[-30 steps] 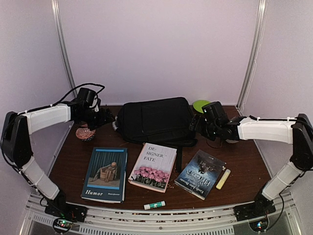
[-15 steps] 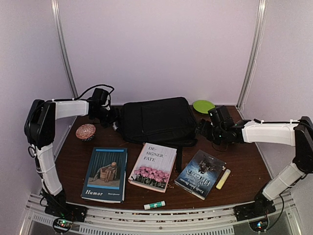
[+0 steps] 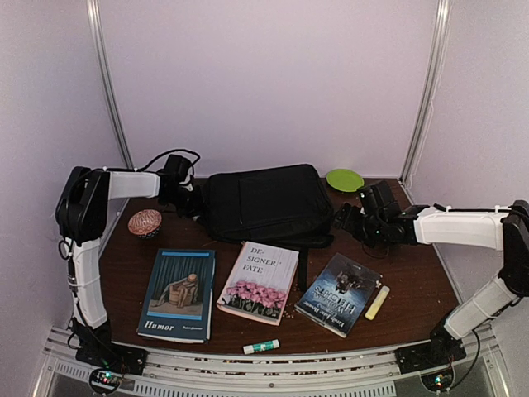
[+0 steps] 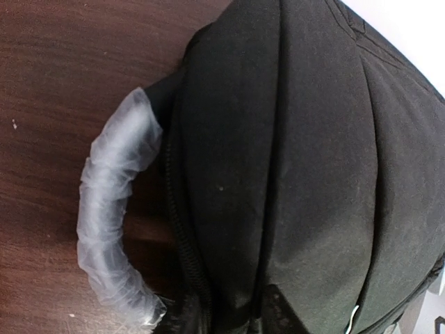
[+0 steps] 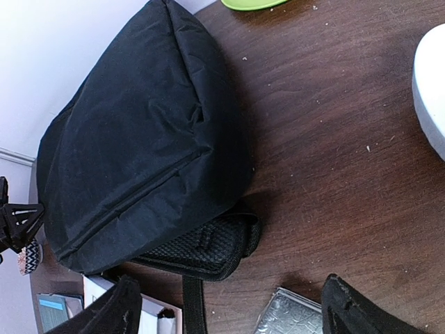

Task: Pack the student bag
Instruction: Adjust the student bag at the center of the board.

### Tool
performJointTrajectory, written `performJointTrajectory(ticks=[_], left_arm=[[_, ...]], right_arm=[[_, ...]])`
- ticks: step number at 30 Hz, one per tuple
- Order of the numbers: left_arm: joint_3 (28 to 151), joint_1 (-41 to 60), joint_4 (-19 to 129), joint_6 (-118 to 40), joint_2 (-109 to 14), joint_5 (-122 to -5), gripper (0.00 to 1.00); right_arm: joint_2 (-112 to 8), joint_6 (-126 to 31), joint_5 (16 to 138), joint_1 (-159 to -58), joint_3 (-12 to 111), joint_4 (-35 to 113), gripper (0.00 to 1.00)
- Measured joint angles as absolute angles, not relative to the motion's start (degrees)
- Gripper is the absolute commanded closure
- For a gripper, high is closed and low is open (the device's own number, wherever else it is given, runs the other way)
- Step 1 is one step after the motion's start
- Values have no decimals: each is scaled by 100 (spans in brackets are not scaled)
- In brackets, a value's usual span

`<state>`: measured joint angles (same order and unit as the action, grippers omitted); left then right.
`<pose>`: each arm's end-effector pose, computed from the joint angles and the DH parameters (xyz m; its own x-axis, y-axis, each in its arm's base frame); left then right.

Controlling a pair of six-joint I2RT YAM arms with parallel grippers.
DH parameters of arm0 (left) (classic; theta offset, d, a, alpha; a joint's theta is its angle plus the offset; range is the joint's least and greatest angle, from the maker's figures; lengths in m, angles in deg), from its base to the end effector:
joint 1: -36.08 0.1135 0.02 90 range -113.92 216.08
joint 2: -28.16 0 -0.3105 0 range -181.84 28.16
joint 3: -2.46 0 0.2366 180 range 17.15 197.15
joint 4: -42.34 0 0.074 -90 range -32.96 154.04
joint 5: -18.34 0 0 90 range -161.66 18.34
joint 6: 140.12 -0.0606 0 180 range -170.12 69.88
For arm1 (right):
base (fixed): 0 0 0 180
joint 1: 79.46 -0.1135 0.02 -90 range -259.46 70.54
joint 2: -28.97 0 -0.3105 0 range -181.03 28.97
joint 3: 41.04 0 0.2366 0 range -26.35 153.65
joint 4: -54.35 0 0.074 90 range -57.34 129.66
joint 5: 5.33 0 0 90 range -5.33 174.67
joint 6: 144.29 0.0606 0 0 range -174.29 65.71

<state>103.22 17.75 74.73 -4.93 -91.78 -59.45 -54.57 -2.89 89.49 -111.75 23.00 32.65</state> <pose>0.4528 -0.1635 0.2005 -0.8307 -0.4553 -0.3205 -0.2230 0.7995 -0.5577 0.2641 0.1609 0.2545 -0.7216 0.4652 -0.5127 0.1364 0.8216 0.5535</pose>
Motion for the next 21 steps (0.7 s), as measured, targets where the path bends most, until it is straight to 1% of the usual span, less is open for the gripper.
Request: performJointTrajectory(ticks=[1, 3, 10, 21], left_arm=[[10324, 1771, 7460, -484, -9178, -5939, 84], [10330, 1758, 7449, -473, -9178, -5928, 100], [10254, 1710, 7377, -405, -8999, -5895, 100], [9902, 1450, 7329, 130, -7605, -5733, 100]], right_arm=[[-5457, -289, 8940, -11169, 2300, 3265, 11], [-5457, -289, 8931, -11160, 2300, 3265, 11], [-5457, -287, 8868, -11079, 2300, 3279, 11], [-5453, -283, 8431, -11062, 2516, 3436, 11]])
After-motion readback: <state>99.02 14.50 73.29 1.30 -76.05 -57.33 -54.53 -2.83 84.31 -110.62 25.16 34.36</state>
